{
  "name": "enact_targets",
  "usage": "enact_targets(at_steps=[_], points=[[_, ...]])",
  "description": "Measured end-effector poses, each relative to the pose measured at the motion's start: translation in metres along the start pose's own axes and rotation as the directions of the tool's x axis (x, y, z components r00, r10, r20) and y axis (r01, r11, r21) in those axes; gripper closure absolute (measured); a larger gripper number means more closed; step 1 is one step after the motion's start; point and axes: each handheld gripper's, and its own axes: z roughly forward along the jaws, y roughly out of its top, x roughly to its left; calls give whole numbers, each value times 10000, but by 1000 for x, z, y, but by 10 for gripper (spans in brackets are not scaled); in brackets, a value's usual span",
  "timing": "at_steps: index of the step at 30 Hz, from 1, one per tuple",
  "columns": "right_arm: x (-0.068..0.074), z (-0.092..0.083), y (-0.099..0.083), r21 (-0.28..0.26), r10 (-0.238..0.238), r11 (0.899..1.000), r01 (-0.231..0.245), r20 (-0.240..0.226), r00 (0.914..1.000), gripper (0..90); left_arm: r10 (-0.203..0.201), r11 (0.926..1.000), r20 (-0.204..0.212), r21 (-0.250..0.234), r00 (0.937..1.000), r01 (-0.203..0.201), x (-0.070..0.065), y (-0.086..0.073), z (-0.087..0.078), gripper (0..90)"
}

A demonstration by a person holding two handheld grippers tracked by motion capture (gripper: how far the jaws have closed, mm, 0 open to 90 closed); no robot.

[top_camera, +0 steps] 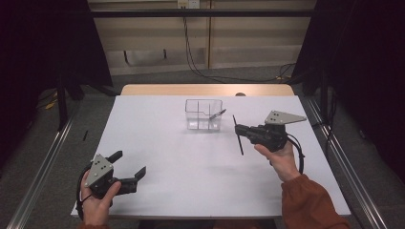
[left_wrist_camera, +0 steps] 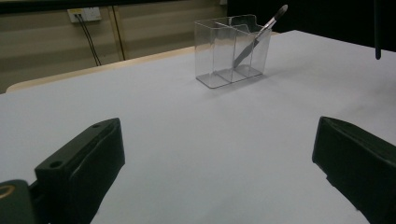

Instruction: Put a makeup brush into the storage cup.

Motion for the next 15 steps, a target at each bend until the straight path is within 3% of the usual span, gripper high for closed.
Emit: enact_targets(at_steps=[5,15], points=[[-3,3,14,-566,-11,9984,16,91,10000,871,36,10000,18,-5,10000,-36,-1,0,0,23],[-9,14,30,-1180,39,9930,-8,263,9996,871,58,10000,82,-6,9999,-58,-1,1,0,23]])
